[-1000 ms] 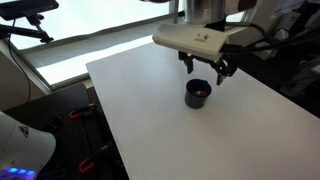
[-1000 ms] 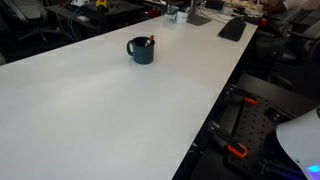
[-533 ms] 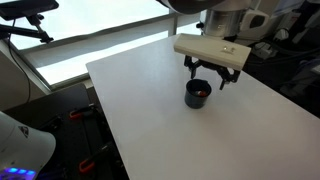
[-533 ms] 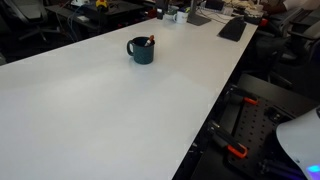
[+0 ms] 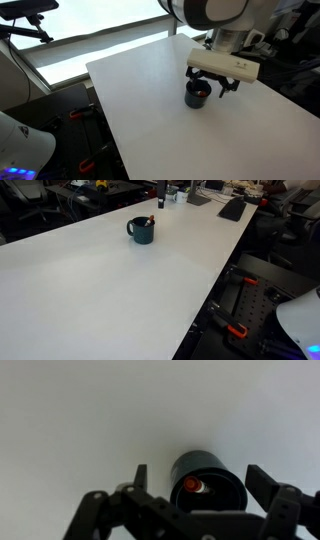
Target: Take the marker from the cup and place it on the table
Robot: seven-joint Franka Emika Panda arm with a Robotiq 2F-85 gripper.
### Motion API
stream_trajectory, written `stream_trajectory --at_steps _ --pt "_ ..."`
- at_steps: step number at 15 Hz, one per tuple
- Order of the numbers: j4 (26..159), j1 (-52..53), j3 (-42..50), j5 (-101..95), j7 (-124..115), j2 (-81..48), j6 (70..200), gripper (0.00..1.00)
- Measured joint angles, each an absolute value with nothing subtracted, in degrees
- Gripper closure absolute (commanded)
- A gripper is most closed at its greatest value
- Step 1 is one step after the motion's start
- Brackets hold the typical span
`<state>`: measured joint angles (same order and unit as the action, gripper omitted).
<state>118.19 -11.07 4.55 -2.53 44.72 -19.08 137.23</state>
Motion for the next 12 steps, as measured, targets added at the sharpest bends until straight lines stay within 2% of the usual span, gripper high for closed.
stream_trajectory --at_steps 12 --pt "113.71 -11.75 0.57 -2.40 46.97 -22.61 137.20 0.00"
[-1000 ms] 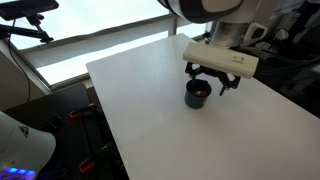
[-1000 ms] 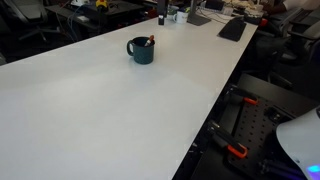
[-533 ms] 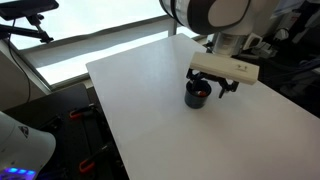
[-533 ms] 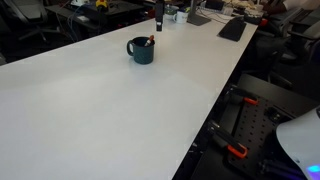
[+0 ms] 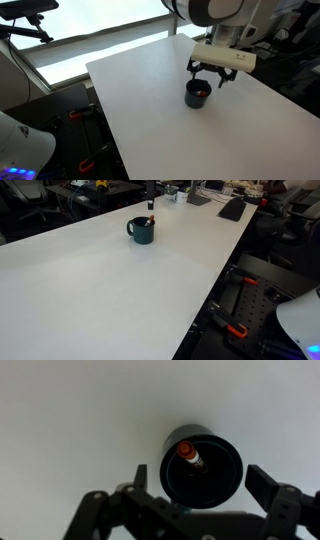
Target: Take the marker from the cup and place it on the table
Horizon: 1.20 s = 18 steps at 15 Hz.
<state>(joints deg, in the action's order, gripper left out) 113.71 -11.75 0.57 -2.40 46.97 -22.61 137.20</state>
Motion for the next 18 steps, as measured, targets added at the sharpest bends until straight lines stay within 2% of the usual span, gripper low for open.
stream_trajectory --at_steps 17,18 --pt "110.38 -12.53 1.38 -3.60 46.82 -30.07 137.28 0.00" --pt "110.12 -12.52 1.33 -3.60 46.82 -30.21 137.28 0.08"
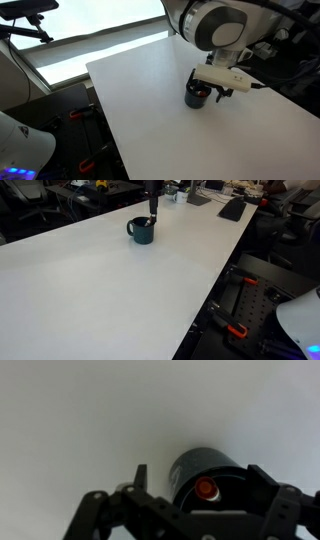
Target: Take the marker from the cup and place it on the table
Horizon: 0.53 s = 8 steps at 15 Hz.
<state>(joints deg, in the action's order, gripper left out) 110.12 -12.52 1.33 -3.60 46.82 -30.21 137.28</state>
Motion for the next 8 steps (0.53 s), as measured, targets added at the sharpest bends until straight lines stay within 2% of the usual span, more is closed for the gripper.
stream_trajectory --at_steps 1,8 --pt "109.96 -12.51 1.26 -3.60 46.82 -30.27 137.28 0.26" --pt "109.59 -12.53 0.98 -3.59 46.97 -30.33 137.29 0.80"
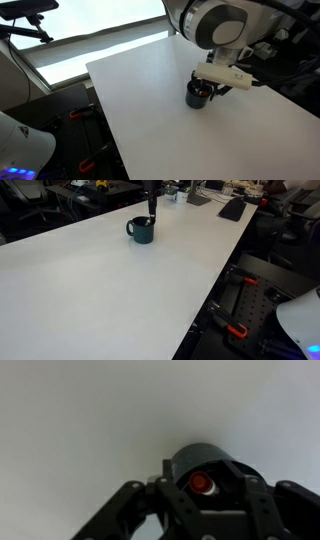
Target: Take the marker from the cup and place it on the table
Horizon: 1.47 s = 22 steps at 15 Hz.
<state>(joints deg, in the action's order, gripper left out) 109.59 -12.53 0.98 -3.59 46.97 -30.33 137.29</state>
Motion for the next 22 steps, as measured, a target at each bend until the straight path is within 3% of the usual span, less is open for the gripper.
stream_trajectory --at_steps 3,10,11,12,14,22 --pt "109.09 -12.63 0.98 -3.59 46.97 -30.29 137.29 0.99" --pt "108.90 -13.22 0.84 -3.58 47.12 -30.31 137.31 0.99" --pt "108.89 -13.27 0.81 -3.57 47.15 -30.31 137.31 0.74" --pt "108.89 -13.28 0.80 -3.59 47.15 -30.32 137.33 0.73" --pt "108.90 -13.28 0.83 -3.77 47.14 -30.35 137.74 0.60" --pt "108.89 -13.21 0.32 -3.88 47.14 -30.30 140.76 0.00"
